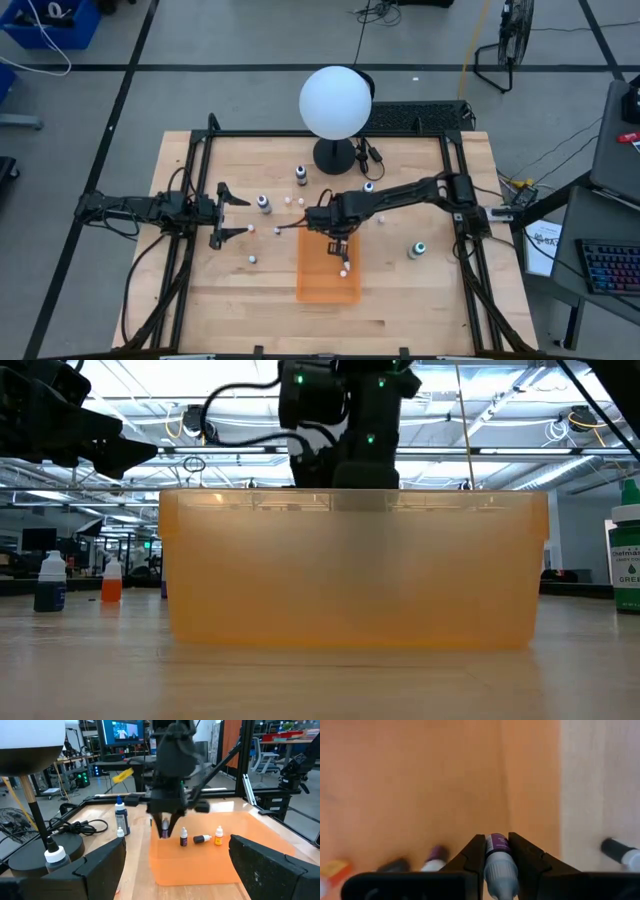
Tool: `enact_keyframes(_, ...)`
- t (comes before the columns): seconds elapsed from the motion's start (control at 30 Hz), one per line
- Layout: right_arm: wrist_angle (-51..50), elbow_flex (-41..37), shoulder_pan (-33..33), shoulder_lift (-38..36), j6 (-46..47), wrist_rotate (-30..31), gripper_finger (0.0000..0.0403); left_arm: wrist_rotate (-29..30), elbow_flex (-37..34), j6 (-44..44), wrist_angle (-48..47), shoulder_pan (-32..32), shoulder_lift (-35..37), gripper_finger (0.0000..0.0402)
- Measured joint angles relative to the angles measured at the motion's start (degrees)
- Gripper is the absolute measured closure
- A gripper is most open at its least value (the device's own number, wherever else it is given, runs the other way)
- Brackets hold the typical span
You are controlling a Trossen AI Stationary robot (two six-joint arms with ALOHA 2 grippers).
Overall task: Pick & Place food coloring
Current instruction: Put the small purple food coloring bottle into the orange bin
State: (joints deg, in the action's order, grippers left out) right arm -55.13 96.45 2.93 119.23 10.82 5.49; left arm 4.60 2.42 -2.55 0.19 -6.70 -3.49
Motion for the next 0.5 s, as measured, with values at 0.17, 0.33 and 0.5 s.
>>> enact_keyframes(0.17, 6.45, -3.87, -1.12, -0.04, -0.84, -3.14, 0.0347, 0.00, 0.00, 0.00, 0.00, 0.00, 0.00, 0.0050)
enact_keyframes(0.33, 8.96, -7.14, -1.63, -0.05, -0.86, -4.12, 0.0347, 0.00, 0.00, 0.00, 0.00, -0.02, 0.00, 0.0050)
enact_keyframes(0.5, 9.81, -8.29, -1.63, -0.19, -0.95, -3.88, 0.0347, 0.00, 0.00, 0.00, 0.00, 0.00, 0.00, 0.0050)
